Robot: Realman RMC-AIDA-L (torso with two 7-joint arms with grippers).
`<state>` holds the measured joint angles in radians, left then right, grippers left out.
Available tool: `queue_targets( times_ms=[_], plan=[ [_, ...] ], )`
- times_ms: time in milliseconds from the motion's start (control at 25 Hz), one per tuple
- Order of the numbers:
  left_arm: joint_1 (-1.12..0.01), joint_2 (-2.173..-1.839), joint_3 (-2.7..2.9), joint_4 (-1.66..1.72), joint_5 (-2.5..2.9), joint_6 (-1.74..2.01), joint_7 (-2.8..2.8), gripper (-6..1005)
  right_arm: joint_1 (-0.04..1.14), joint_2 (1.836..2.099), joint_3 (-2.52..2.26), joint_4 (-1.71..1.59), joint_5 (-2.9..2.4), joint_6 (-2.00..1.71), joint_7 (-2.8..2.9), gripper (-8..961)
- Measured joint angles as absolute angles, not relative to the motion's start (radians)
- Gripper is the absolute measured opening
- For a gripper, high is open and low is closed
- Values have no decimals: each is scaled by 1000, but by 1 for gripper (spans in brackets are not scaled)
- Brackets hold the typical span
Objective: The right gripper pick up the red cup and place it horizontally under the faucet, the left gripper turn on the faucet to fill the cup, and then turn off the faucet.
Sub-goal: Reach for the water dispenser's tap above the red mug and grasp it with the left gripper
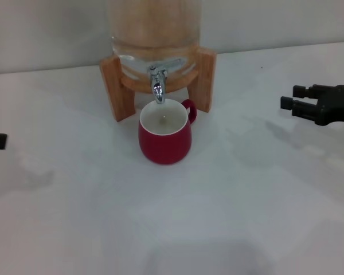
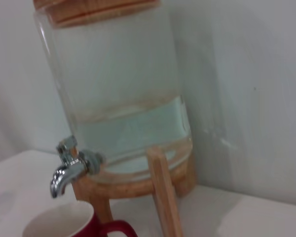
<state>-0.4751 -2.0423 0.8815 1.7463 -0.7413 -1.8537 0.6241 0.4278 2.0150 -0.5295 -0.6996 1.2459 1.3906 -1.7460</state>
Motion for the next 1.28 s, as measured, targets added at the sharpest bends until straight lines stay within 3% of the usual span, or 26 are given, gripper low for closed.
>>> queue_targets(
  times_ms=[320, 1000, 1280],
  plan=[
    [-617, -2071, 1185, 1835, -409, -1826, 631, 875, 436, 2018, -596, -690, 1254, 1334, -1746, 482],
    [-517, -2080, 1491, 1952, -486, -1424, 793, 875, 443, 2016, -589, -687, 1264, 1308, -1747, 482],
    [-545, -2080, 1509, 1886, -492, -1342, 775, 875, 453, 2016, -596, -687, 1273, 1293, -1746, 482]
  ],
)
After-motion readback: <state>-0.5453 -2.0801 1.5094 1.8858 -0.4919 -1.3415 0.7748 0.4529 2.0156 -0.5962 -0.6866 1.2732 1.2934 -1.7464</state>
